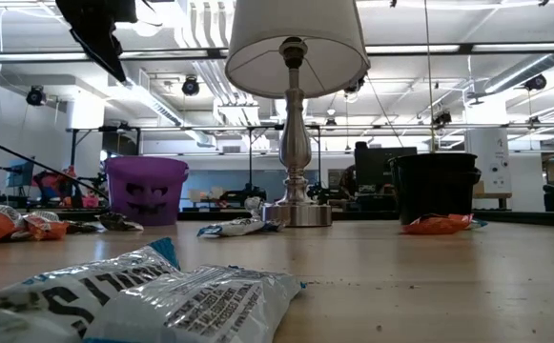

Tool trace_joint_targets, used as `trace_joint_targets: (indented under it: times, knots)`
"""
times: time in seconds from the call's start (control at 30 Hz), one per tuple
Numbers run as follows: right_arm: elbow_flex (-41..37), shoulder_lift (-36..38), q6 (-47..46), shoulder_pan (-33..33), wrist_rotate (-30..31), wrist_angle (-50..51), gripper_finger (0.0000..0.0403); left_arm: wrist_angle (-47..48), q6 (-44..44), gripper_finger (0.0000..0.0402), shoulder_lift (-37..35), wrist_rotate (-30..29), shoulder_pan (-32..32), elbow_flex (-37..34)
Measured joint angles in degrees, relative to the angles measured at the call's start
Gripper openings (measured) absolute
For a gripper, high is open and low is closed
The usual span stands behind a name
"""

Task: Organize candy in baskets
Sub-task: Put the orange chocolate bar into the black bucket

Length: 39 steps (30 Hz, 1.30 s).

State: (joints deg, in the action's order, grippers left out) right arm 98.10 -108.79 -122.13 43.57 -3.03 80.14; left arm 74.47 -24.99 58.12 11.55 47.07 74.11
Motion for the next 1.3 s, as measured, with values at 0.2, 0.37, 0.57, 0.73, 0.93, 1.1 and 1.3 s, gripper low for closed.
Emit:
trace_joint_targets:
  times: [0.2,0.37,0.57,0.73,0.93,1.1,1.3]
  knots:
    - [-5.7,0.0,-1.3,1.1,0.0,-3.0,0.0206,-0.4,0.2,0.0190,-0.5,0.0,0.0,0.0]
    - [-10.5,-0.1,-0.3,1.2,-1.3,-10.9,0.0206,-0.4,0.9,0.0190,-0.4,0.1,0.0,0.0]
    - [-15.0,-0.1,-2.9,2.2,-7.1,-15.9,0.0206,-0.5,1.4,0.0190,-0.4,0.1,0.0,0.0]
    - [-15.6,-0.1,-4.8,2.9,-8.0,-16.4,0.0206,-0.5,1.5,0.0190,-0.4,0.1,0.0,0.0]
    - [-15.9,-0.1,-5.6,3.3,-8.1,-16.6,0.0206,-0.8,1.5,0.0190,-0.4,0.1,0.0,0.0]
    - [-17.2,-0.1,-8.2,4.3,-8.7,-17.7,0.0206,-0.8,1.5,0.0190,-0.4,0.1,0.0,0.0]
    - [-19.0,-0.1,-9.1,4.8,-9.4,-20.4,0.0206,-0.9,1.5,0.0190,-0.4,0.1,0.0,0.0]
